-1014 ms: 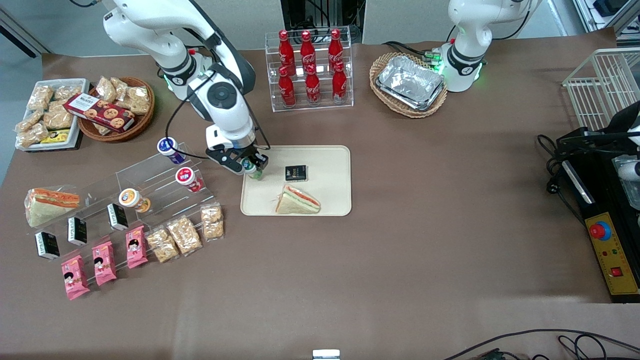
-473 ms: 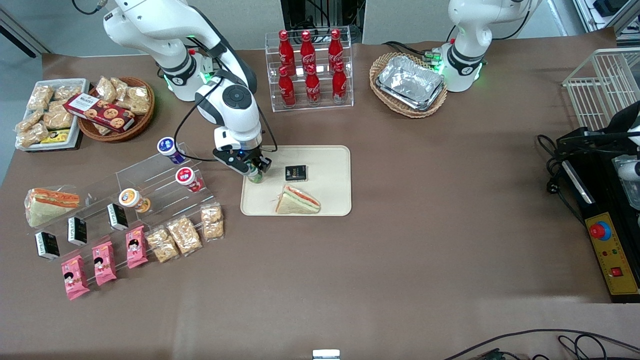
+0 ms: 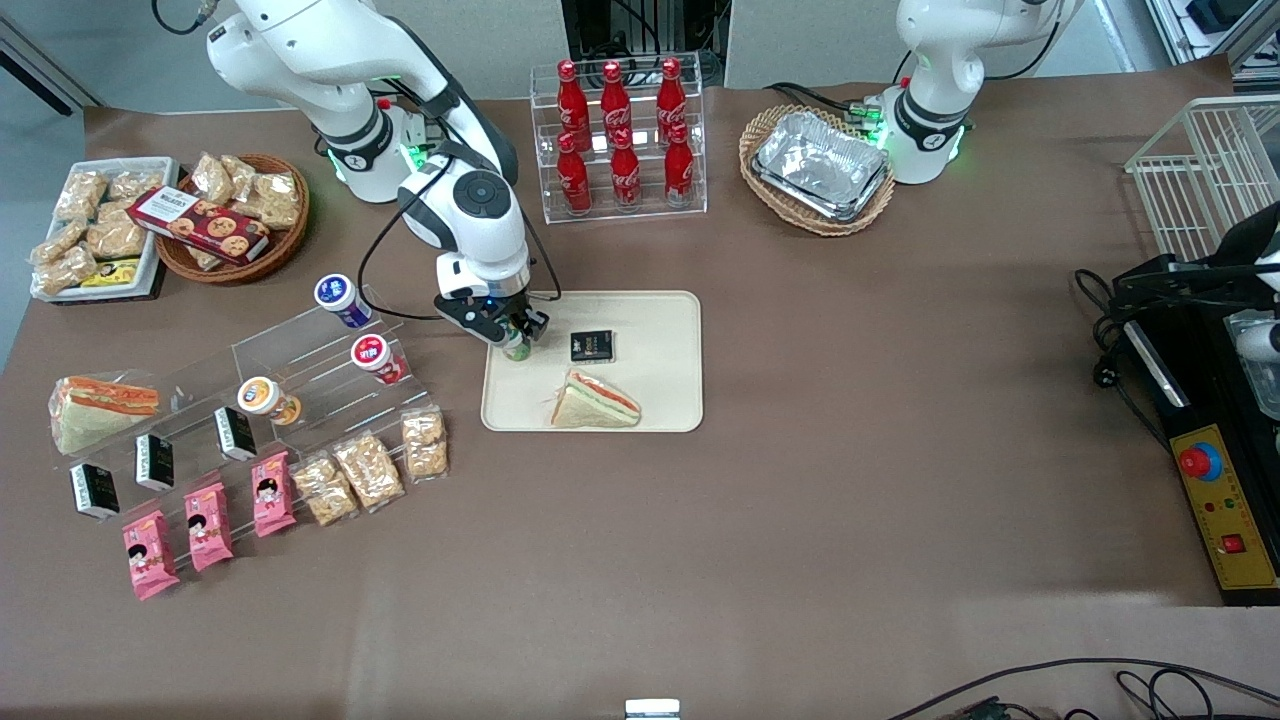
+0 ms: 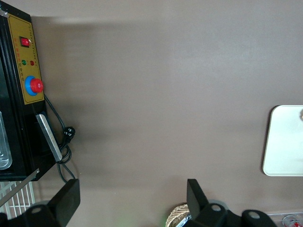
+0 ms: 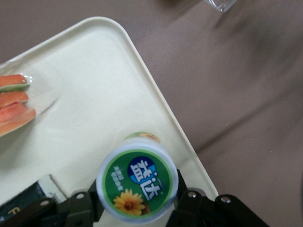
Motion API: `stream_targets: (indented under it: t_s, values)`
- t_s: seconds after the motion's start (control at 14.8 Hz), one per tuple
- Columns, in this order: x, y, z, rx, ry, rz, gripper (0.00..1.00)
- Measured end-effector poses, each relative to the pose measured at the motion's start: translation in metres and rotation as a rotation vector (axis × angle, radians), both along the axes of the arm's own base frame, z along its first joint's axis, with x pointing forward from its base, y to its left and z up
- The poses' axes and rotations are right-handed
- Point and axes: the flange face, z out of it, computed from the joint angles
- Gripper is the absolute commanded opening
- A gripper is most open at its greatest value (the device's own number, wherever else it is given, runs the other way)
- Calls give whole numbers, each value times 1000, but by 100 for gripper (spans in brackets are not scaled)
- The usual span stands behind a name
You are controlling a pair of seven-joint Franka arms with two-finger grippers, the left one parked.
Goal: Place green gum on tray
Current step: 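Lower the tub onto the tray and open the right gripper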
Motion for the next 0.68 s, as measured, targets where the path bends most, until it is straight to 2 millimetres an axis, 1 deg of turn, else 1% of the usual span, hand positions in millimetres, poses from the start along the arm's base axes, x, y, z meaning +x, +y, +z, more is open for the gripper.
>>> stream_targets:
  t_s: [0.07,0.14,0.2,0.27,0.68]
  values:
    - [-1,1,-1,-1,2,-1,67]
    - [-2,1,-2,-2,4,-3,86]
    - [-3,1,-3,-2,6,-6,88]
    - [-4,0,-4,-1,5,-10,100]
    - [-6,2,-10,2,7,-20,100]
